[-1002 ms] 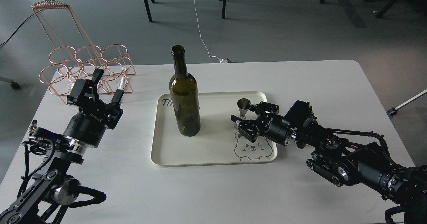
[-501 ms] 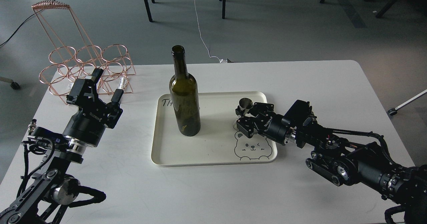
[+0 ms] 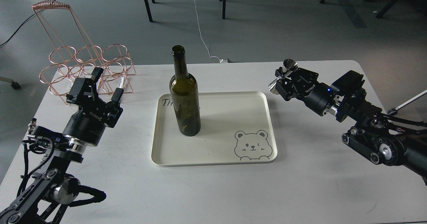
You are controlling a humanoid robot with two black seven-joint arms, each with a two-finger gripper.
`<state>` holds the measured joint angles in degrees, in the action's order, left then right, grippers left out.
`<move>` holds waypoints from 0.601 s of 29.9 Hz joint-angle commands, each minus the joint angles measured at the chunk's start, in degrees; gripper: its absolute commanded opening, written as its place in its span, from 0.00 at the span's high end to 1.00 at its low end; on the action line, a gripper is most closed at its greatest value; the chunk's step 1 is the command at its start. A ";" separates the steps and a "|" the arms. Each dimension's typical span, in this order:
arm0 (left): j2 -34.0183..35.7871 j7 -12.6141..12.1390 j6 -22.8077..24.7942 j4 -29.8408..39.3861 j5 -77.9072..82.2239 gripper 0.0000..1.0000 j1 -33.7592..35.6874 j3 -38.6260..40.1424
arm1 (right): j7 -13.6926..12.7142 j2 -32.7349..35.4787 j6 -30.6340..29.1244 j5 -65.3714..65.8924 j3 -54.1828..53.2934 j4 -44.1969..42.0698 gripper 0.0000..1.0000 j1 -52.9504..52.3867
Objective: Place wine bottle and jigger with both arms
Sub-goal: 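Lift the jigger and set it on the table beside the tray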
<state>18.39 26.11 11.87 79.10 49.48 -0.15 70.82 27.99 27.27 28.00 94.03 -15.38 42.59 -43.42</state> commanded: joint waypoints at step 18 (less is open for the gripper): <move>-0.11 -0.01 0.09 0.09 -0.09 0.02 0.32 -0.25 | 0.01 -1.43 0.00 -4.91 0.43 -13.32 0.81 5.89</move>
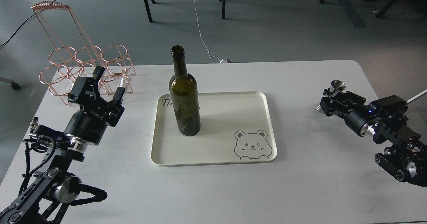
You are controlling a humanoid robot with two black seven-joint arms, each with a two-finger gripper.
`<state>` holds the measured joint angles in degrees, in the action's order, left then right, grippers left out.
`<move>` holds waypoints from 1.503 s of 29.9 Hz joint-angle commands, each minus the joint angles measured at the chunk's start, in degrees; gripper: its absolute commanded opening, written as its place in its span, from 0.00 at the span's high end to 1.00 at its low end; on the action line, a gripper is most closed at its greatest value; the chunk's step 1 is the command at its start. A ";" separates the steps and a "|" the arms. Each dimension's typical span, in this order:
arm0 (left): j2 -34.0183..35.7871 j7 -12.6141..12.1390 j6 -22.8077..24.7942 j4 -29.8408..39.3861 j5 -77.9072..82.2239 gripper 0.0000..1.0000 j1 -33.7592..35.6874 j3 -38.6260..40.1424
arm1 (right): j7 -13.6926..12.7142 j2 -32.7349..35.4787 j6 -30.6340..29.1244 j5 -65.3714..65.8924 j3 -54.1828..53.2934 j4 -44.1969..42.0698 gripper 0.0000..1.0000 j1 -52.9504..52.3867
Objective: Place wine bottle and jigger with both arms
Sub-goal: 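Lift the jigger and set it on the table beside the tray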
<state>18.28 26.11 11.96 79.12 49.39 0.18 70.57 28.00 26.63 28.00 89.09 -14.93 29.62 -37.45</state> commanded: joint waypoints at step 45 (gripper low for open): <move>0.09 -0.01 0.08 0.16 0.01 0.02 0.53 0.09 | 0.00 0.08 0.00 0.03 0.52 -0.81 0.05 0.10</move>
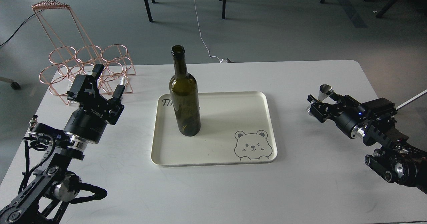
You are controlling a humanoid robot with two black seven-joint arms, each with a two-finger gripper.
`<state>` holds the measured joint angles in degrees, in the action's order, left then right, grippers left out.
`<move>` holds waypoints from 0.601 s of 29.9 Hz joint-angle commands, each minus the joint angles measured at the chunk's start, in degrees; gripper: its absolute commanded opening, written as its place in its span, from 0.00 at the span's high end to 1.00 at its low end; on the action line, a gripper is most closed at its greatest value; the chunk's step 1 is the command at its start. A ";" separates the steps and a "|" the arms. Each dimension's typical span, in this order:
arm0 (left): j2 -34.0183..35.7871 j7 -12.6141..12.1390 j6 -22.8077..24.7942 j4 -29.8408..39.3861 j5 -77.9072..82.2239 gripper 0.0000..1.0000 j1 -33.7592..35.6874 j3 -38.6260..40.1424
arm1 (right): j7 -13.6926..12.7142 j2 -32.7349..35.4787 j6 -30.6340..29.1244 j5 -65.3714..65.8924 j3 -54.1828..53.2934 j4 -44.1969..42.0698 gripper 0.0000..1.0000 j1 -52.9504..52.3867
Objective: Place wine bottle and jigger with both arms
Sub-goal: 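Lift the jigger and set it on the table beside the tray, then reach the left gripper toward the neck of the green wine bottle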
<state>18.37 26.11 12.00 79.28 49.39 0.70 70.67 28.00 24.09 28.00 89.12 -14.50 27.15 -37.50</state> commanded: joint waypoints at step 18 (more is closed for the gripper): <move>0.61 0.17 0.21 0.00 0.09 0.02 0.88 0.00 | 0.00 23.98 0.00 -14.64 -0.36 39.09 0.01 7.70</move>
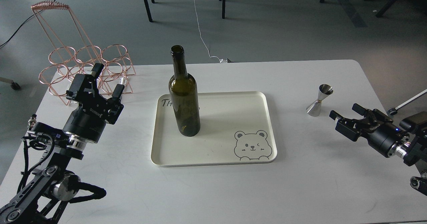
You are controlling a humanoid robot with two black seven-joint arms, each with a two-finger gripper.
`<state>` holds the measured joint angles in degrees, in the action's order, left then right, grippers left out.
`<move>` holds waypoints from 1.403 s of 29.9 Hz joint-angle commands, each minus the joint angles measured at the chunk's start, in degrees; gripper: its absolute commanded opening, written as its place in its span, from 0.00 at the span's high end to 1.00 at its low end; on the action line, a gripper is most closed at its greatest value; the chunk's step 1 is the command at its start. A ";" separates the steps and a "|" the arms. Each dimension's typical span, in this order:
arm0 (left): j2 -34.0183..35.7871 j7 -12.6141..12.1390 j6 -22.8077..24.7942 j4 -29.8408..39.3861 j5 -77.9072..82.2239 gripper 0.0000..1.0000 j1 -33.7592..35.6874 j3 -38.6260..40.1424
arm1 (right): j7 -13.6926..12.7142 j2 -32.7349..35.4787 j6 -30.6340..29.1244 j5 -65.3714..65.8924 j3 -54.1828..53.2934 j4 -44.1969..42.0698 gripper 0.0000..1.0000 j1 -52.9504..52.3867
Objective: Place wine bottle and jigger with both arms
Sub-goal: 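Reach the left gripper toward the neck of the green wine bottle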
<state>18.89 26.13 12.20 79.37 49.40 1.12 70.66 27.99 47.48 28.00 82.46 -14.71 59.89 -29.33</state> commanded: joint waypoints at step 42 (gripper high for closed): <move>26.20 1.87 -0.07 15.39 70.11 0.02 21.89 -12.46 | 0.01 -13.99 -34.25 -68.93 -4.98 7.26 0.01 -7.93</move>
<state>45.30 28.03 12.15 95.81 116.09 18.69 63.04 28.01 33.44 -6.25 13.54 -19.67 67.15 -37.28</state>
